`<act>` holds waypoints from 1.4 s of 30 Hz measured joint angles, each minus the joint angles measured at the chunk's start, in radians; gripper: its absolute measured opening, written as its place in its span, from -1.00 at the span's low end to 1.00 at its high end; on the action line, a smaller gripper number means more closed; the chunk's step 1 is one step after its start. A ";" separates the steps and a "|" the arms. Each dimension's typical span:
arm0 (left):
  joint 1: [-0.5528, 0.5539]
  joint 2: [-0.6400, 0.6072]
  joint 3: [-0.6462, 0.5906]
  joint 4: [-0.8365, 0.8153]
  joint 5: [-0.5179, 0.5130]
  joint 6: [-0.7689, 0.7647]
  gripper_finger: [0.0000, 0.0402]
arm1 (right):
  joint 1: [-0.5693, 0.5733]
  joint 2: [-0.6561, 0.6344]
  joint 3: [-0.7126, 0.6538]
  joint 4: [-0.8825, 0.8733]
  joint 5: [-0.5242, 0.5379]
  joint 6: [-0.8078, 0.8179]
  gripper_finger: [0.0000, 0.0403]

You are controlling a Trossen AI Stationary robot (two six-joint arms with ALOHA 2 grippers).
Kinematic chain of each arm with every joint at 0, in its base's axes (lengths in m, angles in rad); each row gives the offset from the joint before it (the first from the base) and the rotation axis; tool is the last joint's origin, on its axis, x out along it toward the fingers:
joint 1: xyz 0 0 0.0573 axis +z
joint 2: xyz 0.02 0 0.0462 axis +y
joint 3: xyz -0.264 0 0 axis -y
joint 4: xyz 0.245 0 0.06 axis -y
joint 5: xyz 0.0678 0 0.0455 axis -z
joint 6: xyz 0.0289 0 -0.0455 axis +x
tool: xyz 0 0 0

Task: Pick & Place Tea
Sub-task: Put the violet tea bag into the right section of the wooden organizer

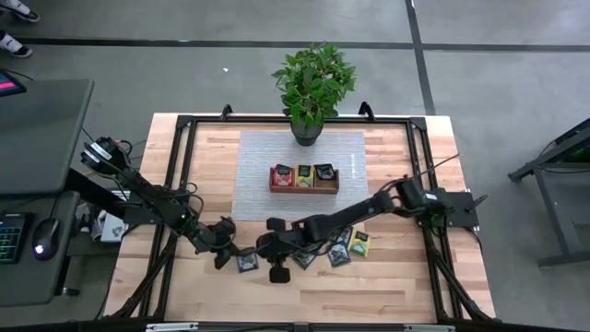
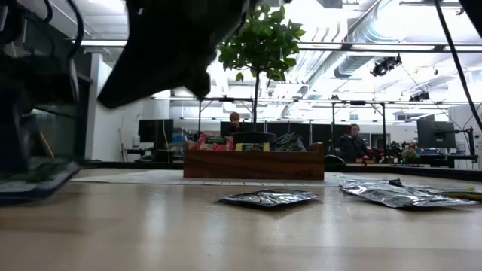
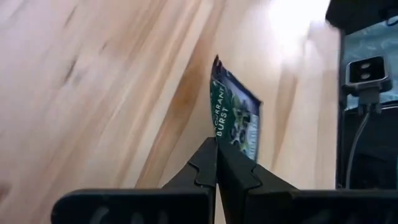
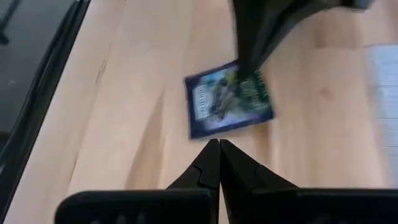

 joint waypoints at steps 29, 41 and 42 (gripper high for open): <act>0.375 -0.001 0.701 -0.624 0.026 1.153 -1.00 | 0.056 -0.954 -0.883 0.157 0.276 0.342 -1.00; 0.612 0.075 0.845 -0.622 0.199 1.291 -1.00 | -0.056 -1.028 -0.996 0.400 0.347 0.152 -0.92; 0.623 0.091 0.863 -0.621 0.213 1.298 -1.00 | -0.070 -1.024 -0.996 0.398 0.332 0.150 -0.88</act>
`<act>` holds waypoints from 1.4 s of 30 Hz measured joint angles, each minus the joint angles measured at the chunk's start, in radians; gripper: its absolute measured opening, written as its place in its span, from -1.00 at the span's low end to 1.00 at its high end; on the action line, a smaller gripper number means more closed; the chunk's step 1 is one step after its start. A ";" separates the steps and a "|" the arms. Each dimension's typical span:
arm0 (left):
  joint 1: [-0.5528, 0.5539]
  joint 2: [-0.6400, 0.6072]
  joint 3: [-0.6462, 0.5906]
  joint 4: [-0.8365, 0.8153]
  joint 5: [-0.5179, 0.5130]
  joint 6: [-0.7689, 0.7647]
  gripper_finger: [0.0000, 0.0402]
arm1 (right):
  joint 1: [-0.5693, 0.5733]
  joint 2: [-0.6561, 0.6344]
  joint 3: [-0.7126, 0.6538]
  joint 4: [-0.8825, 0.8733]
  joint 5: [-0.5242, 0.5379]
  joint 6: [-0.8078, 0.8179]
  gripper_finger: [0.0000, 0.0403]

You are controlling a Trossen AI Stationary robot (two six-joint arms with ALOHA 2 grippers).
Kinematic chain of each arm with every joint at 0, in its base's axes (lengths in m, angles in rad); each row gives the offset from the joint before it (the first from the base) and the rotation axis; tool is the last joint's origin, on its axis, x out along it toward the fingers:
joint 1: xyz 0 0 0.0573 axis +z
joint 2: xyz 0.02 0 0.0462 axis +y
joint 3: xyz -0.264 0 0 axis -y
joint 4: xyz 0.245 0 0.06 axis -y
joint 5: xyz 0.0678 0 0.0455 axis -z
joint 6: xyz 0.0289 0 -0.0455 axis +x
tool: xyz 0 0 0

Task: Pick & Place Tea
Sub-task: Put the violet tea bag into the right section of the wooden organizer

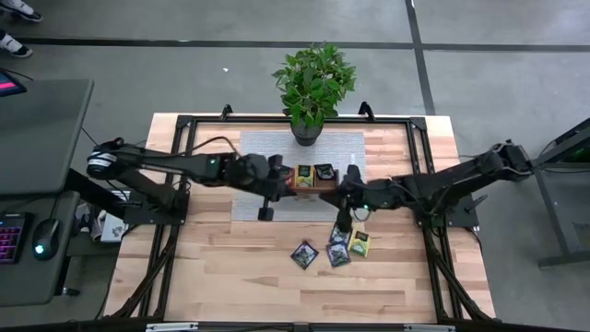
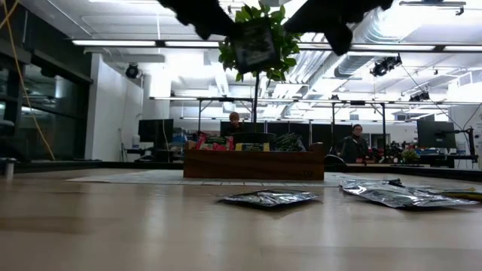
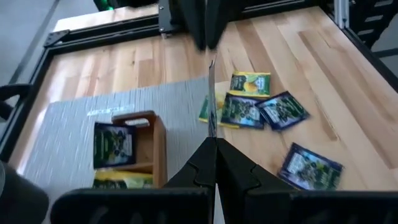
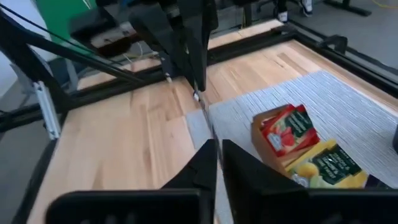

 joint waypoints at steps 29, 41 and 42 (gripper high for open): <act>0.020 0.181 0.162 -0.021 0.036 0.066 -1.00 | -0.058 0.011 0.000 -0.033 -0.112 -0.012 -0.13; 0.021 0.181 0.162 -0.021 0.030 0.074 -1.00 | -0.058 0.011 0.000 -0.030 -0.084 -0.059 -0.95; 0.021 0.181 0.162 -0.021 0.030 0.074 -1.00 | -0.061 0.011 0.000 -0.030 -0.089 -0.056 -0.96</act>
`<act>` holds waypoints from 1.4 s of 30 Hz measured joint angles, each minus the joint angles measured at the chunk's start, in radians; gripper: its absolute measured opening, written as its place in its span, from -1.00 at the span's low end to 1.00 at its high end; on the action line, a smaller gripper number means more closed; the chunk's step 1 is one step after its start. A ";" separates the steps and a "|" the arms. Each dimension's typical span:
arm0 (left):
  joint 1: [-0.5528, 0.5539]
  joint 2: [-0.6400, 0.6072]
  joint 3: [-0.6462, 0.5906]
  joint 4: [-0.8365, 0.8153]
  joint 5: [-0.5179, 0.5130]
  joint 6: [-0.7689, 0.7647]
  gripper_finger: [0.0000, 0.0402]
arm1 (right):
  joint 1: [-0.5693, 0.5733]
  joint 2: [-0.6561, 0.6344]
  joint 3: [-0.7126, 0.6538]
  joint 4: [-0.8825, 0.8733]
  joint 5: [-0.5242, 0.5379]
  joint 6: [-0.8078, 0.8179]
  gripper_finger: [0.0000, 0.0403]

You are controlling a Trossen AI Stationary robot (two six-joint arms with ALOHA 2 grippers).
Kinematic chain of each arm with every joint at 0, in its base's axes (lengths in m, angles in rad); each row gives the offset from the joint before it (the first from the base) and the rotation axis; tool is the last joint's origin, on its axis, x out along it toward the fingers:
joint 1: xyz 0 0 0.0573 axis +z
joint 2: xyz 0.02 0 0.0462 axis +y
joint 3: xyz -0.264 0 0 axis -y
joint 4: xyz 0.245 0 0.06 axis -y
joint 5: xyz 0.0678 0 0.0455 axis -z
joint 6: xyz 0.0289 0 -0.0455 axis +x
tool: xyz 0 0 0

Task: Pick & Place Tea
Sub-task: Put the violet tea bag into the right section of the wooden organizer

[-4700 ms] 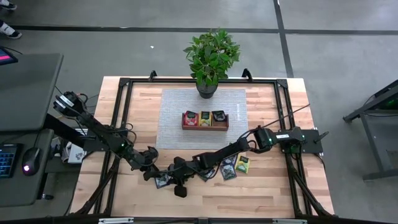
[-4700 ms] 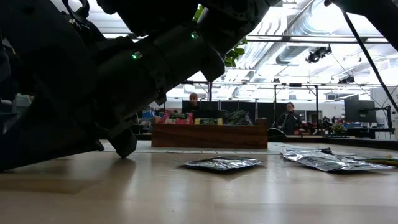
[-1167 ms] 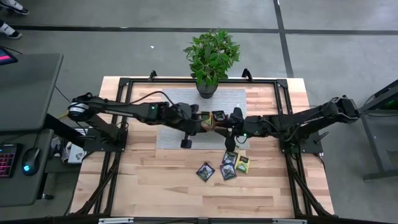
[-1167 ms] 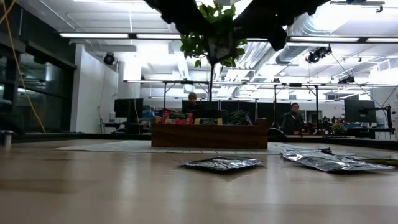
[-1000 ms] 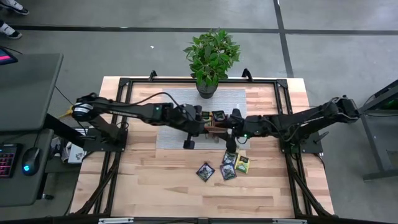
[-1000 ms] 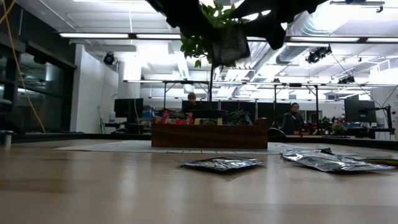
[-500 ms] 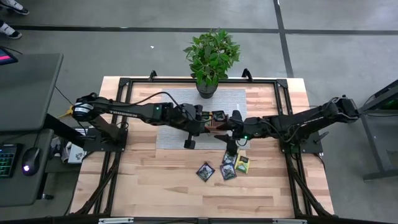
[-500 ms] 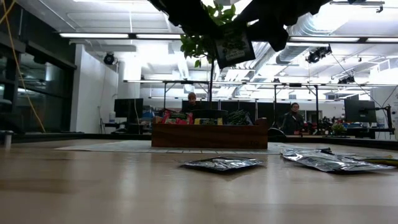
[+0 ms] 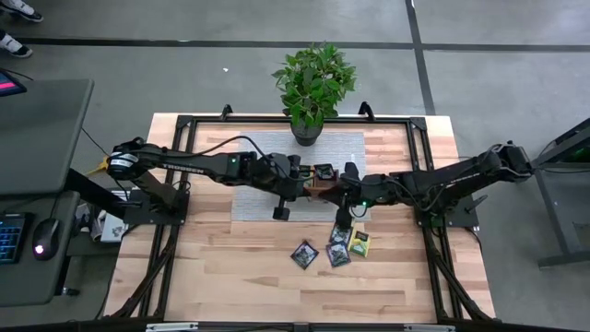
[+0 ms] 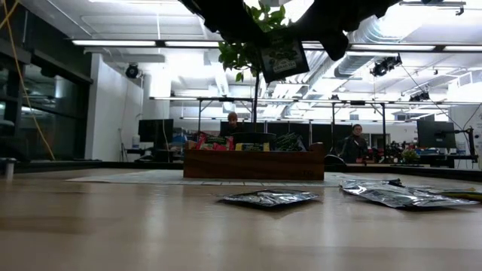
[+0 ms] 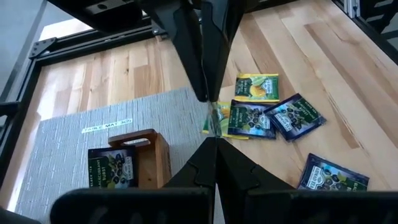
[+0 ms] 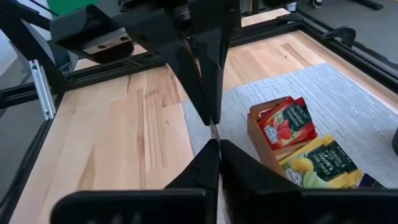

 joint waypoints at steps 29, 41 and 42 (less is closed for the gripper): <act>-0.003 -0.123 -0.109 -0.290 -0.243 -0.008 -0.09 | -0.113 -0.037 -0.107 -0.106 0.002 0.099 -1.00; -0.003 -0.444 -0.606 0.342 -0.056 -0.211 -0.08 | -0.216 -0.170 -0.407 0.320 -0.070 0.062 -1.00; -0.003 -0.453 -0.644 0.421 -0.034 -0.237 -0.08 | -0.236 -0.165 -0.407 0.324 -0.094 0.046 -1.00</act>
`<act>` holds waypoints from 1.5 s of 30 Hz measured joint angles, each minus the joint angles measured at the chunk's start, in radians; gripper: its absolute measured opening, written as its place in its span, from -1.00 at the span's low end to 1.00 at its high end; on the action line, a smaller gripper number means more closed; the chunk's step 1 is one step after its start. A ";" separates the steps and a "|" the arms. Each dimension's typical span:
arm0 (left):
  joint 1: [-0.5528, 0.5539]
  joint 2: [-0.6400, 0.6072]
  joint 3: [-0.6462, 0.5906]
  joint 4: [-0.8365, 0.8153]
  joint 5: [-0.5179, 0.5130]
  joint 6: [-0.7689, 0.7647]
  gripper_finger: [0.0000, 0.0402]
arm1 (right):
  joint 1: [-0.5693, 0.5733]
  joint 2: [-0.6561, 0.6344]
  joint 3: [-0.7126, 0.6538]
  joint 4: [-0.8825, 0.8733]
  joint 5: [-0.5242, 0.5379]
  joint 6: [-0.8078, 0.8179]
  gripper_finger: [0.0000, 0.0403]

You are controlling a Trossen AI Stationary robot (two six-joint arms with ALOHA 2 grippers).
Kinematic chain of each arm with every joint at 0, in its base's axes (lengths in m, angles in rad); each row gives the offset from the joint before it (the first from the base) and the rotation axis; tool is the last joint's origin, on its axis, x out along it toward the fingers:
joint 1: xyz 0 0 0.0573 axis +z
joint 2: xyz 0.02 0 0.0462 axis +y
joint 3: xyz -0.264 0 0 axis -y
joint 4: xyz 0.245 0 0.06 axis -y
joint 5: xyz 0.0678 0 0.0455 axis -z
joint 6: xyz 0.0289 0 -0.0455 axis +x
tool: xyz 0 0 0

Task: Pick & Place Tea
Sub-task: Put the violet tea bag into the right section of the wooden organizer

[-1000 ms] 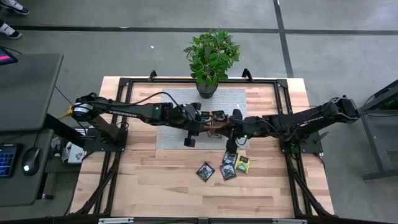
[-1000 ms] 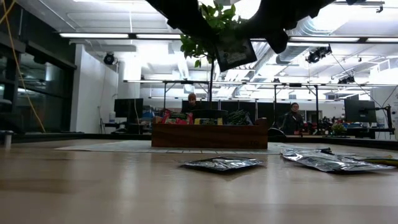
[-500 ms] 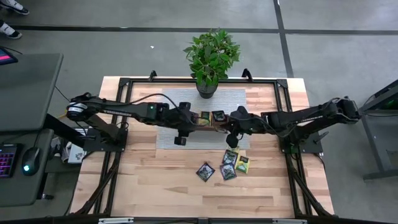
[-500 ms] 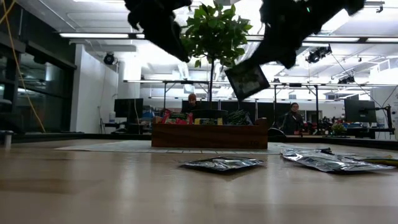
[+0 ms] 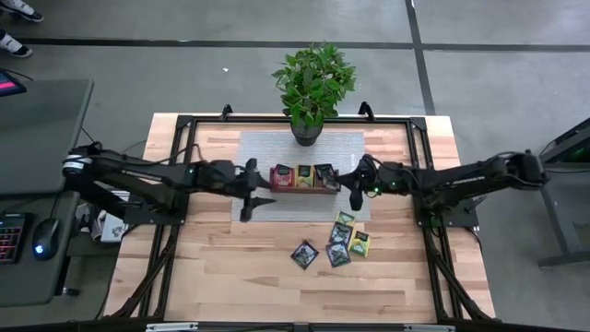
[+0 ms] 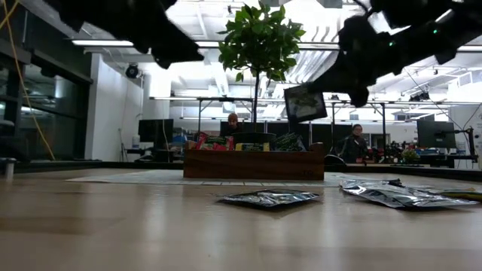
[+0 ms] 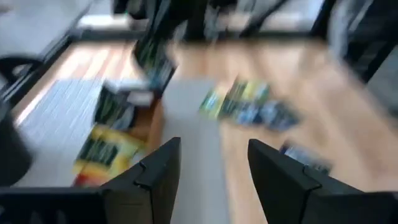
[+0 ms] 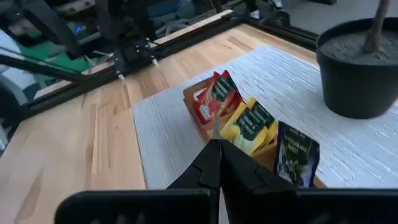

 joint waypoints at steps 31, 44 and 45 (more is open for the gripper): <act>0.000 -0.010 -0.110 0.296 0.035 -0.183 -0.08 | -0.352 0.391 0.003 0.291 -0.408 -0.146 -1.00; 0.000 -0.010 -0.110 0.290 0.034 -0.190 -0.08 | -0.367 0.411 0.054 0.251 -0.358 -0.221 -1.00; 0.000 -0.009 -0.110 0.290 0.034 -0.190 -0.08 | -0.367 0.411 0.059 0.234 -0.363 -0.230 -1.00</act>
